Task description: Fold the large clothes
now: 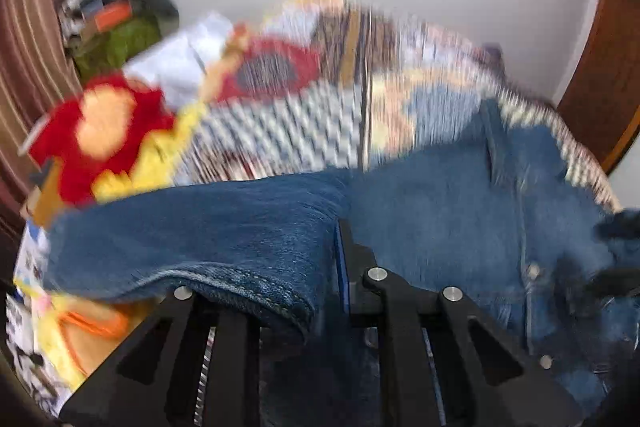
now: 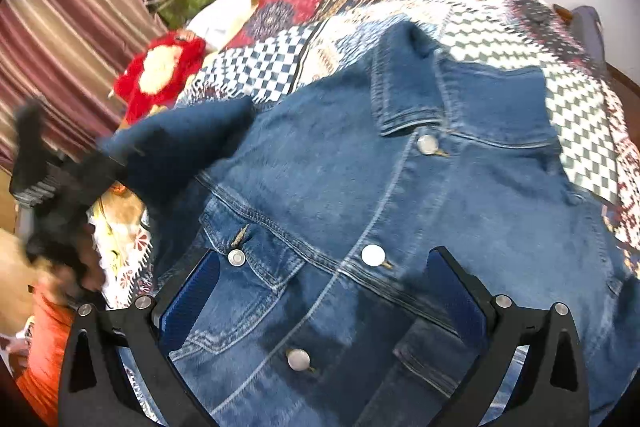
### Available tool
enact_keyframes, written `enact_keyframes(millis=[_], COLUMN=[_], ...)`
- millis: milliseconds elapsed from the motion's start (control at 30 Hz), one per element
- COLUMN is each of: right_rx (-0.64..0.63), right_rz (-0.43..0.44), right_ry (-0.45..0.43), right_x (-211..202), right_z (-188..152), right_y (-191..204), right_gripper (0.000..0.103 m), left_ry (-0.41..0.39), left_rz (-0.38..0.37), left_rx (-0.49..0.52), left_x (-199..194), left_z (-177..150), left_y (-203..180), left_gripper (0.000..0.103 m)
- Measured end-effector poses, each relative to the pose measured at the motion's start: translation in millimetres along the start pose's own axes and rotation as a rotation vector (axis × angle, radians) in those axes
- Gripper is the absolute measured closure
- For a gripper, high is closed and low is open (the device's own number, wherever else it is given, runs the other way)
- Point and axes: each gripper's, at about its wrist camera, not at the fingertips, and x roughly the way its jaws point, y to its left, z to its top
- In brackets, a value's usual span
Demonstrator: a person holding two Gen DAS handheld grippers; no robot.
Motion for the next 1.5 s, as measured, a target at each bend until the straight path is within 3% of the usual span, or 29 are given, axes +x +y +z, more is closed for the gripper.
enact_keyframes(millis=[100,200,300,367,500,667,800,833,900,967,1167,1267,1400,1500], right_rx=[0.012,0.007,-0.002,0.004,0.031,0.050,0.031,0.025,0.017,0.027,0.079,0.095,0.115,0.133], right_rz=[-0.002,-0.011,-0.024,-0.019,0.019,0.041,0.032,0.023,0.003,-0.006,0.010,0.010,0.012,0.015], right_ry=[-0.018,-0.020,-0.016,-0.014,-0.018,-0.001,0.009,0.011,0.016,0.018,-0.007,-0.040,-0.075,-0.085], right_x=[-14.6,-21.1,-20.8,-17.4,-7.4,5.9,11.5,12.4,13.4,12.6,-2.0,-18.2,-38.1,-50.0], right_z=[-5.1,-10.3,-13.1,-13.8,-7.4,-0.4,-1.4,-2.0,-3.1,-4.5,-9.0,-11.4,-15.2,-20.5], right_y=[-3.8,-7.0,-8.5,-9.7,-6.7,0.6,3.5,3.6,1.9,-3.4,-21.7,-29.1,-38.7,-44.3], right_gripper=[0.000,0.000,0.000,0.000,0.000,0.000,0.000,0.000,0.000,0.000,0.000,0.000,0.000,0.000], left_ry=[0.145,0.213,0.219,0.189,0.093,0.099,0.086,0.080,0.063,0.034,-0.124,-0.174,-0.146,-0.039], left_rz=[-0.107,-0.162,-0.198,-0.210,-0.175,-0.176,-0.183,-0.180,-0.152,-0.111,-0.014,-0.023,-0.089,-0.113], left_rx=[-0.100,-0.170,-0.216,-0.259,-0.380,-0.560,-0.615,-0.612,-0.578,-0.478,-0.218,-0.065,0.101,0.152], left_x=[37.5,55.4,47.3,35.1,14.9,29.2,34.0,33.4,28.9,19.8,-31.1,-53.0,-46.6,-14.1], left_z=[-17.8,-31.2,-29.7,-26.4,-21.7,-19.6,-22.9,-21.6,-16.3,-3.9,35.0,43.2,31.3,10.1], left_y=[6.0,12.6,27.2,45.9,89.3,147.8,164.7,165.0,160.3,143.7,79.2,30.8,-29.0,-61.1], left_gripper=[0.089,0.088,0.072,0.050,0.041,0.039,0.040,0.042,0.058,0.093,0.097,0.097,0.097,0.097])
